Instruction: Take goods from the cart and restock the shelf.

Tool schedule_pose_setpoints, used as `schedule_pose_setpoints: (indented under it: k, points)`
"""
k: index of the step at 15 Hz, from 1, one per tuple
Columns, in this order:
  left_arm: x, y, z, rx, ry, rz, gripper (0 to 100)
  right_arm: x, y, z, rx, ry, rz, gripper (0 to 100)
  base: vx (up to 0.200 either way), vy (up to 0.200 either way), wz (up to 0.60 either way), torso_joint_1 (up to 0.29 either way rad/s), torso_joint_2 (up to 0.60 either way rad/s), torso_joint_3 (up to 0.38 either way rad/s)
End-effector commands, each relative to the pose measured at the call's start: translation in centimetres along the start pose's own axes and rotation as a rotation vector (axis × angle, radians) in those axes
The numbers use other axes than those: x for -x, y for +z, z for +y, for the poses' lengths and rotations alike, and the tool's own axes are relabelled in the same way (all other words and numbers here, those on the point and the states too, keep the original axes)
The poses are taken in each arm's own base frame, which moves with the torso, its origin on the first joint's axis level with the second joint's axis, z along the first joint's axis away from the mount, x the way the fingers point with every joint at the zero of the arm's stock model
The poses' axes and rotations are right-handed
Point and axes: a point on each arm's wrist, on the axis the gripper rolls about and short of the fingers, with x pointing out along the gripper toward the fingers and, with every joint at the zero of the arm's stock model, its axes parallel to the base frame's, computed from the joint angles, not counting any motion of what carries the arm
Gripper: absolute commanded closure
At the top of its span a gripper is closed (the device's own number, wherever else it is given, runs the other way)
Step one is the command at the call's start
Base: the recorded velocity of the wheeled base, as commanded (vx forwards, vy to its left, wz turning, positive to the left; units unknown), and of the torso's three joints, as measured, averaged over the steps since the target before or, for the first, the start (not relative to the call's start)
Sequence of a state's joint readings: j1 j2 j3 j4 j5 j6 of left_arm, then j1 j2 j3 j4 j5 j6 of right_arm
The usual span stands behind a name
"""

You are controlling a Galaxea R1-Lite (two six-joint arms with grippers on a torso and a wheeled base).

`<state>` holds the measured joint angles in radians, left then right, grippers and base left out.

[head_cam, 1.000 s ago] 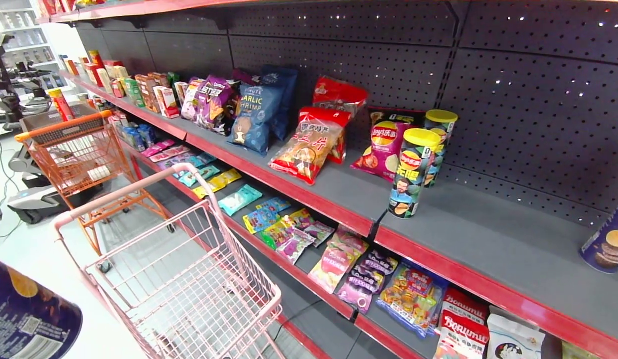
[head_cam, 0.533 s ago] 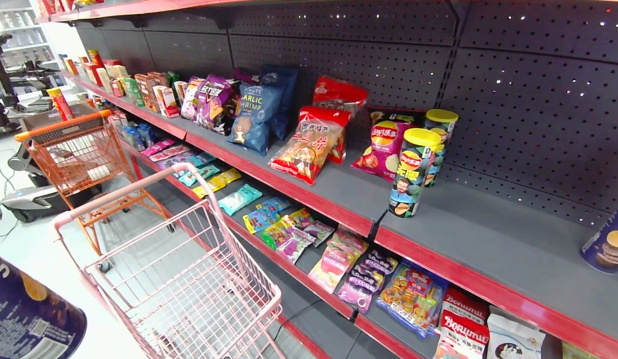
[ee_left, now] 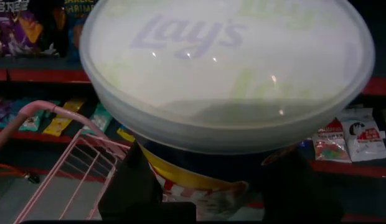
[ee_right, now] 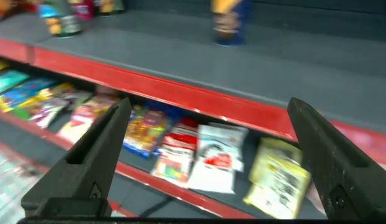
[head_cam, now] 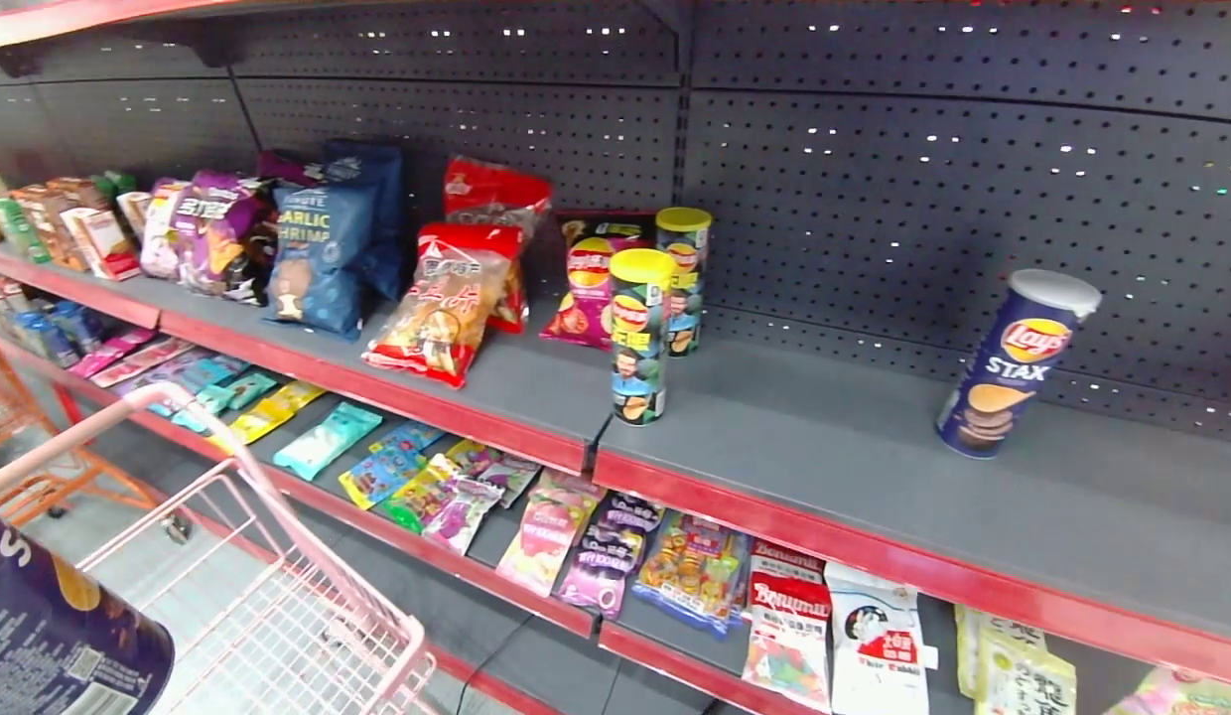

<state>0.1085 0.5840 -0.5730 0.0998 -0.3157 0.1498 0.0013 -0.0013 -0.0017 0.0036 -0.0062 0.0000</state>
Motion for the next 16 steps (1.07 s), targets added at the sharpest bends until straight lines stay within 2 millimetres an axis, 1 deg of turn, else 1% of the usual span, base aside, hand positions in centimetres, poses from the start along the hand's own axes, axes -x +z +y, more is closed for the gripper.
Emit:
schedule_pose_setpoints:
  k: [1, 6, 10, 13, 16]
  points:
    - [-0.14, 0.01, 0.08, 0.001, 0.011, 0.007, 100, -0.01, 0.00, 0.00, 0.000, 0.000, 0.001, 0, 0.000, 0.000, -0.60, 0.007, 0.01, 0.002]
    - [-0.15, -0.03, 0.08, 0.000, 0.014, 0.009, 100, -0.01, -0.01, 0.00, 0.000, 0.000, 0.002, 0, 0.000, 0.000, -0.60, 0.004, 0.00, 0.002]
    - [-0.08, -0.13, 0.04, -0.003, 0.013, 0.009, 100, -0.01, 0.00, 0.00, 0.002, 0.000, 0.001, 0, 0.000, 0.000, 0.00, 0.000, 0.00, 0.000]
    - [-0.09, -0.29, 0.02, -0.021, 0.012, 0.013, 100, -0.01, 0.00, 0.00, 0.002, 0.000, 0.001, 0, 0.200, 0.000, 0.00, -0.006, 0.00, 0.002]
    - [0.08, -0.38, -0.05, -0.047, 0.013, 0.009, 100, -0.01, 0.00, 0.00, 0.003, 0.000, 0.001, 0, 0.000, 0.000, 0.00, 0.000, 0.00, 0.000]
